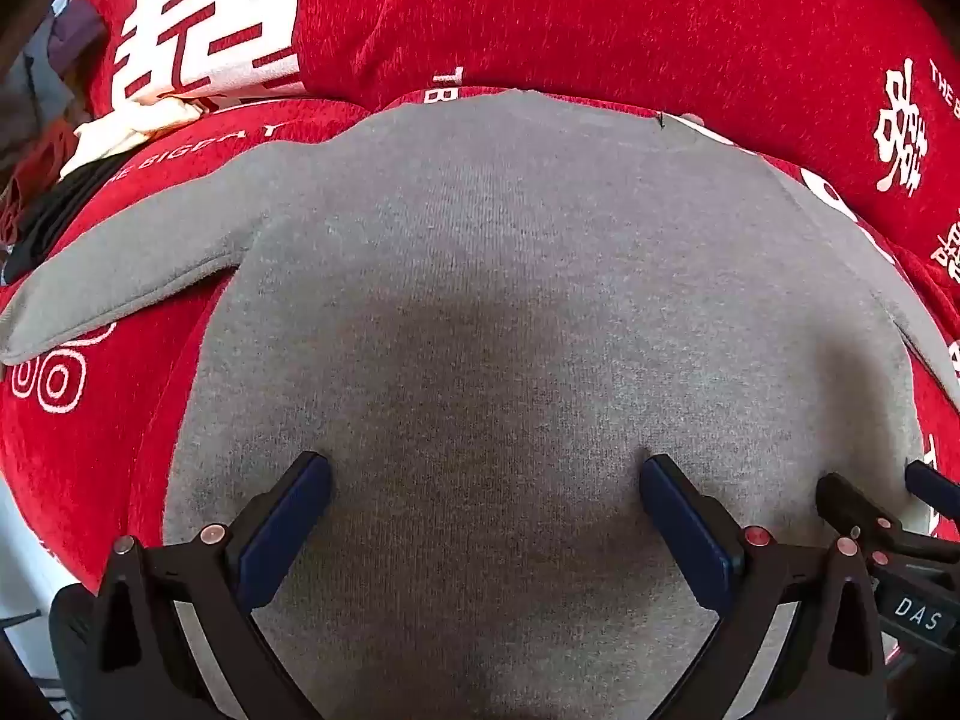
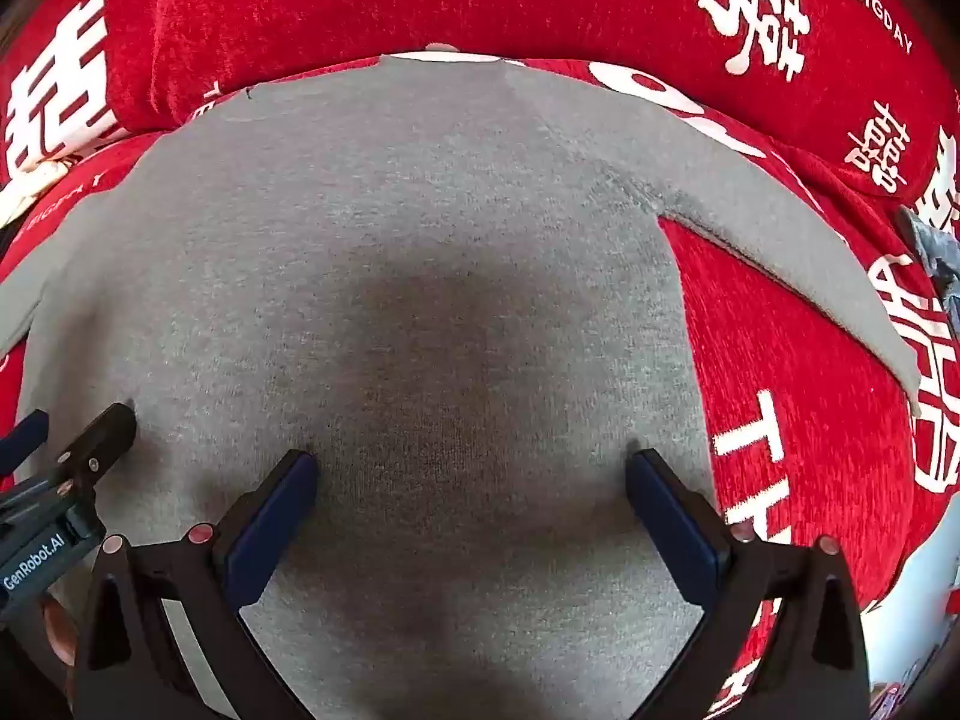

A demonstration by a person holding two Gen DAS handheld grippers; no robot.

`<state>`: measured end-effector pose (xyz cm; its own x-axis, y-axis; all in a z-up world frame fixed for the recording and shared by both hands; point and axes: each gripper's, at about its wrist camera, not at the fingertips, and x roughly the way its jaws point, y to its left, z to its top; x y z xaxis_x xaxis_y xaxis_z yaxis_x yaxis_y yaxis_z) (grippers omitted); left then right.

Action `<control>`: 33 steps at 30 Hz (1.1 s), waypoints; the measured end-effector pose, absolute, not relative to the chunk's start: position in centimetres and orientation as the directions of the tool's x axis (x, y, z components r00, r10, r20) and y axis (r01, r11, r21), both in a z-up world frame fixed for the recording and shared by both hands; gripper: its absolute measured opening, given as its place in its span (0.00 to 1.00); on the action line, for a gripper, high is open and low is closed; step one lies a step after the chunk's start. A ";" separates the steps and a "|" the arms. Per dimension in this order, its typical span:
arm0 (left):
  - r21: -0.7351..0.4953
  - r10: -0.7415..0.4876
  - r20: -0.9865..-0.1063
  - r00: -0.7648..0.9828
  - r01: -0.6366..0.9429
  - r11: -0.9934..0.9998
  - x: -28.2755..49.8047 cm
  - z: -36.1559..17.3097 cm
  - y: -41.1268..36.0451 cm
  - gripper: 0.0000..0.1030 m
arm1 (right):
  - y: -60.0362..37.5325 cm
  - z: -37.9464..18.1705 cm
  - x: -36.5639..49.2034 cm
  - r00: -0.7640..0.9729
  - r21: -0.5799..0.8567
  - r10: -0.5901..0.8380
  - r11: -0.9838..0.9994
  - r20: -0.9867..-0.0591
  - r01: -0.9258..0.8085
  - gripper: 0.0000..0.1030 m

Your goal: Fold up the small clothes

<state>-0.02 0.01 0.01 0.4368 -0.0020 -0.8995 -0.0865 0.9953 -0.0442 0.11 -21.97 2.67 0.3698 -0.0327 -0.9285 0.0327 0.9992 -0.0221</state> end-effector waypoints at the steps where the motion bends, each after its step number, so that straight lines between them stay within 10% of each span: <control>1: -0.045 -0.004 -0.899 0.437 -0.085 0.995 0.0 0.0 0.0 1.00 | -22.0 2.6 0.1 0.370 -0.020 -0.031 0.999 -0.929 0.033 1.00; 33: -0.038 -0.004 -0.922 0.387 -0.078 0.996 0.5 2.4 0.6 1.00 | -20.0 5.3 -0.5 0.457 -0.075 -0.037 0.995 -0.889 -0.064 1.00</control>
<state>0.50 0.65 2.41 0.3868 -0.0044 -0.9221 -0.0783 0.9962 -0.0376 -0.50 -20.00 5.26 0.4568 -0.0373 -0.8888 -0.0640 0.9951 -0.0747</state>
